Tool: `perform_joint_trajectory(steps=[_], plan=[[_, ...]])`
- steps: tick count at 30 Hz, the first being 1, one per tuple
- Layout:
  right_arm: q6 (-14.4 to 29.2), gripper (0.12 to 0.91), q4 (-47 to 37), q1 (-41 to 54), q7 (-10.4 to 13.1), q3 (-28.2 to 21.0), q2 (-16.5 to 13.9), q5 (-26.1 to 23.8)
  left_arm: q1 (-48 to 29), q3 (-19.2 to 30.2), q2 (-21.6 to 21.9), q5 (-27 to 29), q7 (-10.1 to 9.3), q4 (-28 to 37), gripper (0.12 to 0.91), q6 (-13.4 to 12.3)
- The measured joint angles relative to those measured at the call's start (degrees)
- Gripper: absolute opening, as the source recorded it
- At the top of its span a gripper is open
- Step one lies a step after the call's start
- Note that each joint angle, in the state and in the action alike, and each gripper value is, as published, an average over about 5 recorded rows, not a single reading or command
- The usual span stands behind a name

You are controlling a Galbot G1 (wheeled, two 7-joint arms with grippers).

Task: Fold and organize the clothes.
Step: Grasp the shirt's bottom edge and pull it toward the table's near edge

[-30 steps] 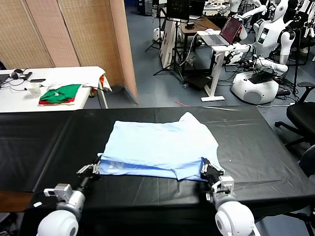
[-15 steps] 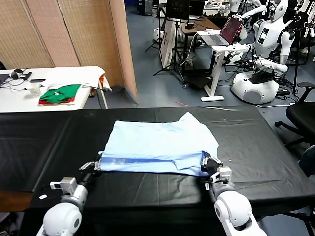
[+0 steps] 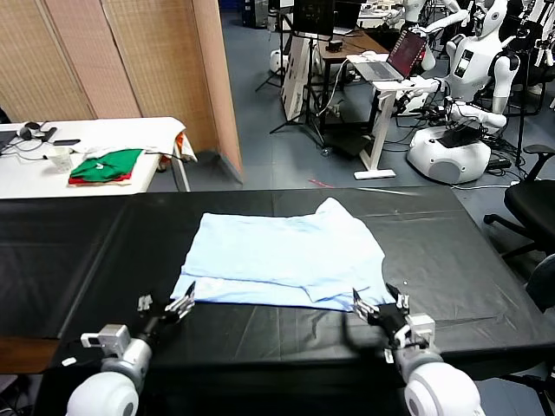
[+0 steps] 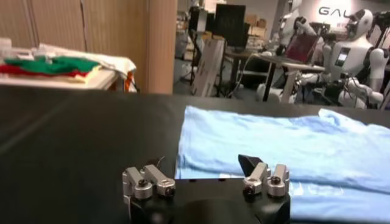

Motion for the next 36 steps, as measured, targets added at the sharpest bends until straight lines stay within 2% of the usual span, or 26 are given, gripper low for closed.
perform_joint_trajectory(steps=[4, 6, 11, 14, 16, 22, 25, 31, 36], plan=[[0.0, 0.772, -1.0, 0.3, 0.0, -0.2, 0.0, 0.0, 0.0, 0.2, 0.0, 0.5, 0.03, 0.8, 0.907, 0.2], [0.1, 0.689, -1.3, 0.2, 0.0, -0.3, 0.1, 0.0, -0.1, 0.3, 0.0, 1.2, 0.03, 1.2, 0.907, 0.4], [0.7, 0.397, -1.7, 0.0, -0.1, -0.3, 0.4, 0.0, -0.1, 0.5, 0.2, 2.0, -0.11, 1.9, 0.871, 1.2], [0.8, 0.231, -1.9, -0.1, 0.0, -0.4, 0.5, 0.0, -0.1, 0.5, 0.2, 1.9, -0.15, 2.3, 0.739, 1.3], [0.7, 0.159, -1.6, -0.3, 0.2, -0.6, 0.5, 0.0, -0.1, 0.6, 0.3, 1.9, -0.14, 2.3, 0.607, 1.3], [-2.6, 0.14, 1.2, -1.7, 2.3, -1.3, 0.4, 0.2, 0.1, 0.6, 0.3, 2.8, -0.71, 1.9, 0.242, 1.6], [-5.1, 0.14, 3.6, -2.9, 3.4, -1.5, 0.0, 1.3, 0.9, 0.2, 0.2, 5.3, -1.79, 0.9, 0.15, 2.2], [-9.8, 0.14, 8.0, -5.5, 5.2, -1.5, -1.0, 3.5, 4.0, -1.6, 0.4, 10.0, -3.54, -2.2, 0.145, 3.5], [-10.5, 0.14, 10.2, -7.2, 5.1, -1.5, -2.1, 4.5, 8.5, -3.5, 0.5, 11.7, -3.83, -4.8, 0.145, 3.5]])
